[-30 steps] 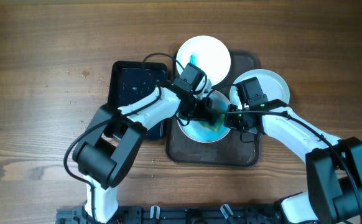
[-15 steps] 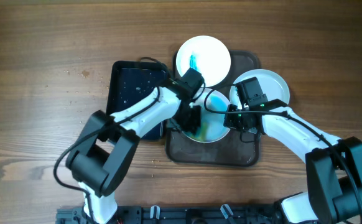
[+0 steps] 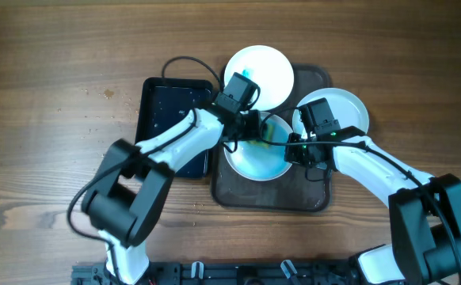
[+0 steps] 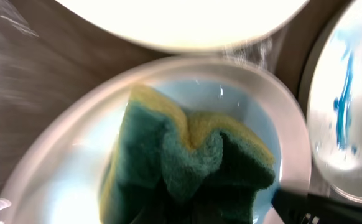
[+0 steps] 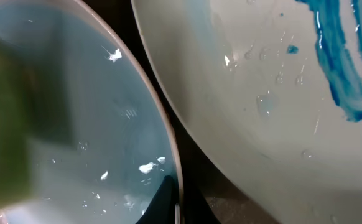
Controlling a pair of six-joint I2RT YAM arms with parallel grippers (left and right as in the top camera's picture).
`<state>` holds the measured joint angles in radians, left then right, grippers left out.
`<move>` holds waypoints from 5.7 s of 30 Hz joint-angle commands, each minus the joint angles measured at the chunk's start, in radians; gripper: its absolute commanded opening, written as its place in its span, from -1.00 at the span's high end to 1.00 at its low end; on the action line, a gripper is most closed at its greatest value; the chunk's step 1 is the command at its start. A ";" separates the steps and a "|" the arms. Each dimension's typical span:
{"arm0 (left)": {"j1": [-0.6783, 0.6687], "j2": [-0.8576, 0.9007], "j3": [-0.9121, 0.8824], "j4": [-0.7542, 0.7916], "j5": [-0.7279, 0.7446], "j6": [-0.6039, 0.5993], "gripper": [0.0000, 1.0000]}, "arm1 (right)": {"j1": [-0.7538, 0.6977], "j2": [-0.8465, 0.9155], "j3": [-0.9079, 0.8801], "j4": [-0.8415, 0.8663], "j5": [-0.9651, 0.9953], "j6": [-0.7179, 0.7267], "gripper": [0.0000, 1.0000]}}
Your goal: Clean dirty plates on tray and stack at the side
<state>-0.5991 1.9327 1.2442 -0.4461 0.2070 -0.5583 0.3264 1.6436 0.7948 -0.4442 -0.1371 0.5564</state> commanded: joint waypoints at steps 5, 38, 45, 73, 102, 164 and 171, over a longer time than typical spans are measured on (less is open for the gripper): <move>-0.023 0.097 -0.008 -0.038 0.333 0.144 0.92 | 0.003 0.065 -0.050 -0.039 0.086 -0.034 0.91; 0.473 -0.557 0.013 -0.492 -0.175 0.150 -1.00 | 0.011 -0.056 0.496 -0.561 -0.074 -0.292 0.92; 0.622 -0.802 0.013 -0.540 -0.124 0.151 -0.99 | 0.168 -0.019 0.586 -0.382 0.046 -0.202 0.91; 0.632 -0.837 0.013 -0.651 -0.122 0.155 -1.00 | 0.696 0.120 0.586 0.608 1.246 -1.111 0.91; 0.632 -0.837 0.013 -0.651 -0.122 0.155 -1.00 | 0.494 0.117 0.586 0.133 0.415 -0.381 0.92; 0.632 -0.837 0.013 -0.650 -0.122 0.163 -1.00 | -0.594 0.098 0.218 -0.176 -0.161 -0.422 0.88; 0.632 -0.837 0.013 -0.650 -0.121 0.162 -1.00 | -0.587 -0.065 0.259 -0.333 -0.177 -0.394 0.91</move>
<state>0.0265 1.0943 1.2419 -1.0996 0.0769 -0.4114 -0.2699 1.6947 1.0168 -0.7292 -0.2874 0.1345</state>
